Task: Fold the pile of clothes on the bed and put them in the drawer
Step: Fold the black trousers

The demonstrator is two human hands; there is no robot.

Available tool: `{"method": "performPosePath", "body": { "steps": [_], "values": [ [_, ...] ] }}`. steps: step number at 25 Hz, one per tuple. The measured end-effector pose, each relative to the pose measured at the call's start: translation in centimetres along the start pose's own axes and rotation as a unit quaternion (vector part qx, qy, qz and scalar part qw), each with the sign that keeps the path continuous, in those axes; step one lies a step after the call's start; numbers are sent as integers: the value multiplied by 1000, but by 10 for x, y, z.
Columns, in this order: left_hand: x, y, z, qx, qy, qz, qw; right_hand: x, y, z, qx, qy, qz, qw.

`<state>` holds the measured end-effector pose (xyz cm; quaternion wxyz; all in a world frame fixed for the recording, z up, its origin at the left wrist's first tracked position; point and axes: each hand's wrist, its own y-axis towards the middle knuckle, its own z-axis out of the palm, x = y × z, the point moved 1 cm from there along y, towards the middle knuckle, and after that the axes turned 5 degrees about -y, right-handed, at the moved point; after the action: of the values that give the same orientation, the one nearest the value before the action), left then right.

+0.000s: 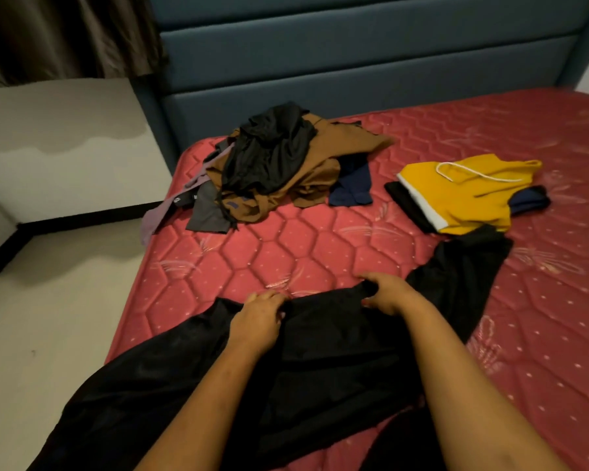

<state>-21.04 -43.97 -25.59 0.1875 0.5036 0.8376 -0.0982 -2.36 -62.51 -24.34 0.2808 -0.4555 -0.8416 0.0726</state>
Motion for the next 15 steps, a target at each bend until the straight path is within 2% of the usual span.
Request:
{"method": "performPosePath", "body": {
  "steps": [2, 4, 6, 8, 10, 13, 15],
  "values": [
    [2, 14, 14, 9, 40, -13, 999, -7, 3, -1, -39, 22, 35, 998],
    [9, 17, 14, -51, 23, -10, 998, -14, 3, -9, -89, 75, 96, 989],
    [23, 17, 12, -81, -12, 37, 996, -16, 2, -11, -129, 112, 128, 977],
    [37, 15, 14, -63, 3, 116, 991, -16, 4, -6, -80, 105, 109, 985],
    [48, 15, 15, -58, 82, 159, 982, -21, 5, -7, -45, 101, 112, 987],
    [51, 19, 10, -108, 177, 112, 972, -45, -7, -33, -140, 119, 216, 959],
    [41, 23, 10, -152, 236, 73, 957, -70, -17, -40, -164, 143, 287, 933]
  ]
}}
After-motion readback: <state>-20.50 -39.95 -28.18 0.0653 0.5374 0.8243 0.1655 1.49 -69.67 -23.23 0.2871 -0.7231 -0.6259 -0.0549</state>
